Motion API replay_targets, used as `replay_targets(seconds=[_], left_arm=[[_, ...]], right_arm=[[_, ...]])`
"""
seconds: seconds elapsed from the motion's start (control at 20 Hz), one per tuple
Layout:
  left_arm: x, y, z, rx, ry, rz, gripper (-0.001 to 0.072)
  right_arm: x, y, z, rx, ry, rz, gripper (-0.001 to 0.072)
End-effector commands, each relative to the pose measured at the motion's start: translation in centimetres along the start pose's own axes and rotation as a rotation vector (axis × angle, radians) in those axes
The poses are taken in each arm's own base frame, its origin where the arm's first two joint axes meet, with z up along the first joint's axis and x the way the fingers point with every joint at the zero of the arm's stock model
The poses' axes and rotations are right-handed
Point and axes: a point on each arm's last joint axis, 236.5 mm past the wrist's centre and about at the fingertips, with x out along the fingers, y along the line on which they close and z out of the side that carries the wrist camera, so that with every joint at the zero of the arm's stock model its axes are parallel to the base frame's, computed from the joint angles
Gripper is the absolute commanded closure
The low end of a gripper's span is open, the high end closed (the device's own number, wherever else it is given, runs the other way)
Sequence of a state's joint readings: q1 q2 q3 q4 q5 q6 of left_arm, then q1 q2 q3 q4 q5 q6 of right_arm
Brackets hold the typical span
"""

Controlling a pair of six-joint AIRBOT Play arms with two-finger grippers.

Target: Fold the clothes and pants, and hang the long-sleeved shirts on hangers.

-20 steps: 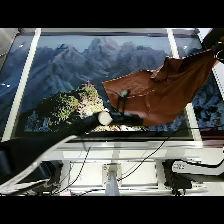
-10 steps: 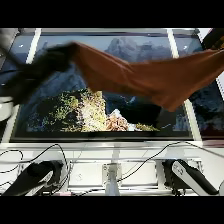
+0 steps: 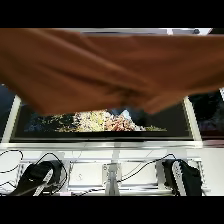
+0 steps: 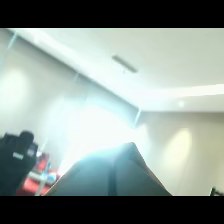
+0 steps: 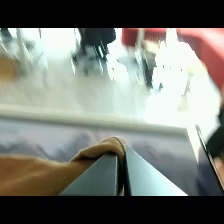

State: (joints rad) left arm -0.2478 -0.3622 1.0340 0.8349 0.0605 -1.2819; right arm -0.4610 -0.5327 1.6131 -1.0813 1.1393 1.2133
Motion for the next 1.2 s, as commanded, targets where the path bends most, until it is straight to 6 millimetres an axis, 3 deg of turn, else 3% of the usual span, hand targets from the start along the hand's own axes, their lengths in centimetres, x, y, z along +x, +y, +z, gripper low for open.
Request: replay_targets(seconds=[0.0, 0.1, 0.15, 0.3, 0.4, 0.6, 0.8, 0.95, 1.05, 1.15], left_arm=[[-2.0, -1.4, 3.5, 0.005, -0.076, -0.028, 0.0693], [-2.0, -1.6, 2.7, 0.052, -0.044, -0.034, 0.0693], [-1.6, -1.5, 1.4, 0.078, -0.001, -0.039, 0.0693], [0.0, -0.7, -4.8, 0.081, 0.182, -0.045, 0.0693], [1.5, 1.0, -10.1, 0.076, 0.312, -0.023, 0.0693], [2.4, 6.5, -25.9, 0.047, 0.686, 0.054, 0.0693], [-0.3, 14.4, -40.8, 0.028, 0.965, 0.201, 0.0692], [-5.7, 19.5, -50.7, -0.015, 1.174, 0.312, 0.0692], [-8.3, 21.3, -54.5, -0.100, 1.230, 0.396, 0.0692], [-8.5, 23.0, -55.7, -0.153, 1.186, 0.480, 0.0692]], right_arm=[[-5.6, 4.4, 2.9, 0.028, -0.140, 0.080, 0.0700], [-6.0, 4.7, 2.8, 0.053, -0.140, 0.085, 0.0701], [-5.4, 4.4, 2.1, 0.066, -0.113, 0.084, 0.0701], [-0.7, 3.1, -3.6, 0.148, 0.111, 0.110, 0.0701], [3.2, 2.3, -9.2, 0.232, 0.308, 0.145, 0.0701], [11.1, 0.7, -21.2, 0.434, 0.652, 0.195, 0.0700], [18.5, -0.8, -33.5, 0.656, 0.866, 0.178, 0.0700], [24.1, -1.2, -40.8, 0.836, 0.884, 0.128, 0.0700], [26.4, 0.1, -44.1, 0.907, 0.904, 0.124, 0.0699], [28.4, 1.4, -45.8, 0.927, 0.887, 0.109, 0.0699]])
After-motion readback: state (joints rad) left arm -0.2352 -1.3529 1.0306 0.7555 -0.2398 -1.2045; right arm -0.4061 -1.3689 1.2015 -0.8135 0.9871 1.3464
